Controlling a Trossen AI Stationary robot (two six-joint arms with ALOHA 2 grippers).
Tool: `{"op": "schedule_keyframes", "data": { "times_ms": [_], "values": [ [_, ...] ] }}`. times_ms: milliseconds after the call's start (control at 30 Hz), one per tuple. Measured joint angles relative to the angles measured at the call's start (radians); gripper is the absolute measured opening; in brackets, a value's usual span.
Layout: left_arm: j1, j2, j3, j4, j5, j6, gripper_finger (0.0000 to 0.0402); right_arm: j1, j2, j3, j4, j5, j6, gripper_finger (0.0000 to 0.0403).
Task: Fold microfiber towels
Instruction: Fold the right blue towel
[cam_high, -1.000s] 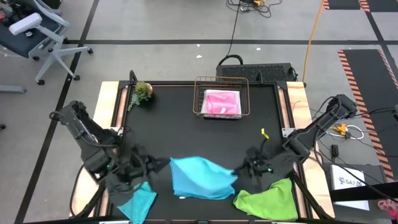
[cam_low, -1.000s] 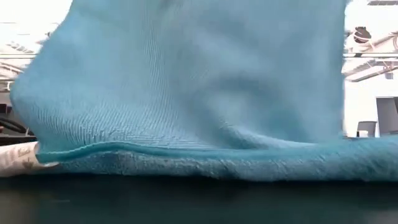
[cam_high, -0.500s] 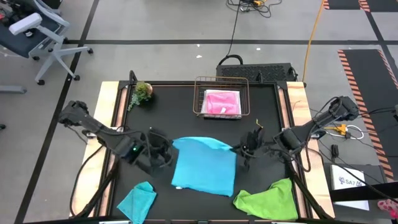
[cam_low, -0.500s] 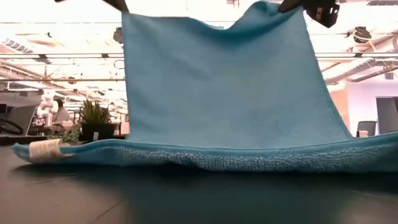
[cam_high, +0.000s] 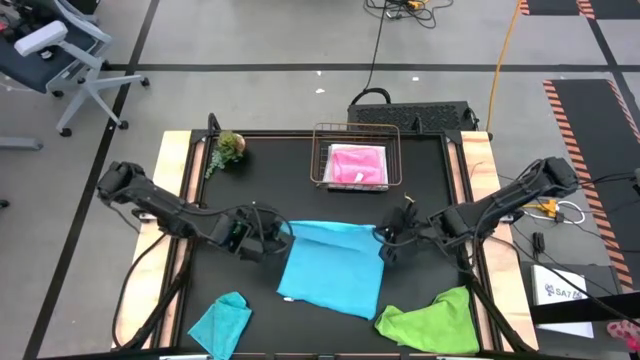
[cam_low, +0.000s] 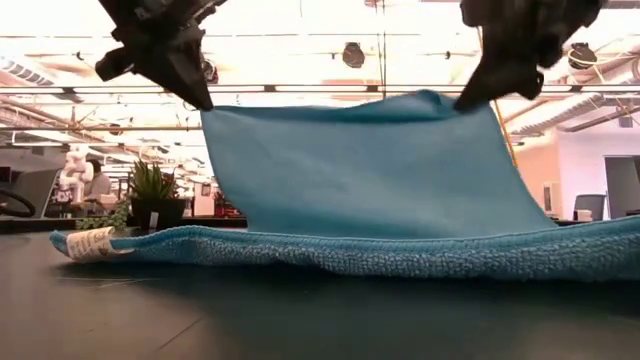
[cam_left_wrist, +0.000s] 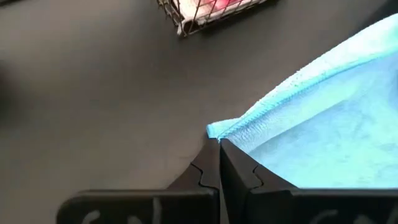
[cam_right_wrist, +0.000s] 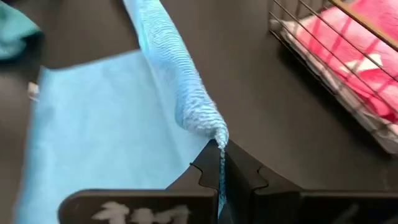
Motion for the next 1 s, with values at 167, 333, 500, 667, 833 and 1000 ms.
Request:
{"op": "schedule_keyframes", "data": {
  "times_ms": [167,333,500,667,833,1000],
  "values": [
    [0.060,0.000,0.000,0.013,-0.004,0.091,0.0004,-0.044,0.000,-0.057,0.001,0.002,-0.057,0.0000],
    [0.126,0.000,0.000,0.035,-0.005,0.196,0.0005,-0.095,0.000,-0.072,0.004,0.003,-0.152,0.0000],
    [0.192,0.000,0.000,0.033,-0.006,0.288,0.0004,-0.162,-0.009,-0.072,0.047,0.003,-0.307,0.0000],
    [0.244,0.000,0.000,0.052,-0.006,0.386,0.0003,-0.237,-0.011,-0.072,0.101,0.003,-0.453,0.0000],
    [0.277,0.000,0.000,0.088,0.013,0.432,0.0004,-0.286,-0.011,-0.072,0.139,-0.052,-0.488,0.0000],
    [0.278,0.000,0.000,0.087,0.079,0.435,0.0003,-0.291,-0.011,-0.072,0.158,-0.165,-0.477,0.0000]
  ]
}}
